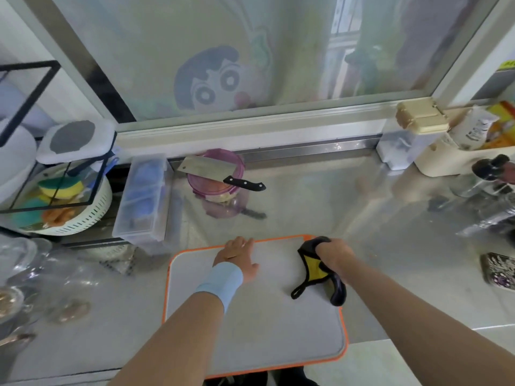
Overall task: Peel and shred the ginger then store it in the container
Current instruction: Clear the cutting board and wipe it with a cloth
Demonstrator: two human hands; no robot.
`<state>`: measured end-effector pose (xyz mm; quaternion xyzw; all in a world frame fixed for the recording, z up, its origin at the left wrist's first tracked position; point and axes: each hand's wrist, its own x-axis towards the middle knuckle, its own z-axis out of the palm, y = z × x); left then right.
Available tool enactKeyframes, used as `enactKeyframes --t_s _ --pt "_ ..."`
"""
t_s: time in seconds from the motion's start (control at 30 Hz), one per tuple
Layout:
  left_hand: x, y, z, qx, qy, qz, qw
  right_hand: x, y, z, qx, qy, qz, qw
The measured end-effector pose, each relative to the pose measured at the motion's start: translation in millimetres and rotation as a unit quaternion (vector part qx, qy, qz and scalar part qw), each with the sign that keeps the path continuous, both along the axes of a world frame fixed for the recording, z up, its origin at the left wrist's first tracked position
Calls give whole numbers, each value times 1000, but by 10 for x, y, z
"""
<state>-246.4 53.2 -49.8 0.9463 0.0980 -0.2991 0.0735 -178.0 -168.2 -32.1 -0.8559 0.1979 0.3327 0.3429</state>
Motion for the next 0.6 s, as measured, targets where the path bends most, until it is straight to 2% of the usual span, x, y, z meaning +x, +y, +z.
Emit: enactKeyframes --t_s 0.03,0.17,0.27,0.33,0.47,0.6 --pt "-71 78 15 2 8 9 1000 -74 117 5 13 4 9 1000" --pt "-376 376 7 -1 41 28 999 -253 495 14 -46 -14 44 998" --pt "-495 452 29 1 20 30 999 -220 522 96 -71 -21 78 994" --pt "-493 426 65 0 0 36 999 -207 463 141 -52 -26 76 995" --pt "-344 292 128 -33 -23 57 998 -158 492 198 -19 -118 122 985" --pt "-187 175 188 -52 -33 72 996 -10 526 230 -62 -87 82 991"
